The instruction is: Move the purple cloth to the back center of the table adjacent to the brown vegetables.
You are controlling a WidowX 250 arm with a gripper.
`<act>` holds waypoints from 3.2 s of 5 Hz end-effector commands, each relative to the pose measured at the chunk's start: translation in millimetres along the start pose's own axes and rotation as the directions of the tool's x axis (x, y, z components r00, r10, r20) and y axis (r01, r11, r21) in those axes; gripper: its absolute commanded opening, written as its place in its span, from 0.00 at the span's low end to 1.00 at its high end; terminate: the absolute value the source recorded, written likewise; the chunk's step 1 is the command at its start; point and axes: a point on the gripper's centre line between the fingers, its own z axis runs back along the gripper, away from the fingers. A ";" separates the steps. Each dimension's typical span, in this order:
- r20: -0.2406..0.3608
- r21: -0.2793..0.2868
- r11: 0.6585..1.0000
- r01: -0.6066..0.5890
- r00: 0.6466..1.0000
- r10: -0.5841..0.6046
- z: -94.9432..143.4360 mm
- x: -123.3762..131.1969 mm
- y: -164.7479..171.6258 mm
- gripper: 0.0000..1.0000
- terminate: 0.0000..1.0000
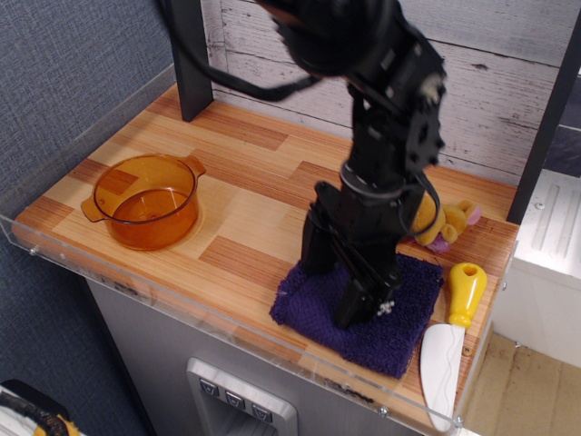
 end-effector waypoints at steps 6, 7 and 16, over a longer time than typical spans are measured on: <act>-0.048 -0.071 0.904 -0.421 0.907 0.418 -26.9 -5.5 140.2 1.00 0.00; -0.056 -0.069 0.882 -0.467 0.884 0.464 -28.9 -10.0 163.5 1.00 0.00; 0.293 0.008 0.837 -0.547 0.801 0.521 115.5 -27.3 147.1 1.00 0.00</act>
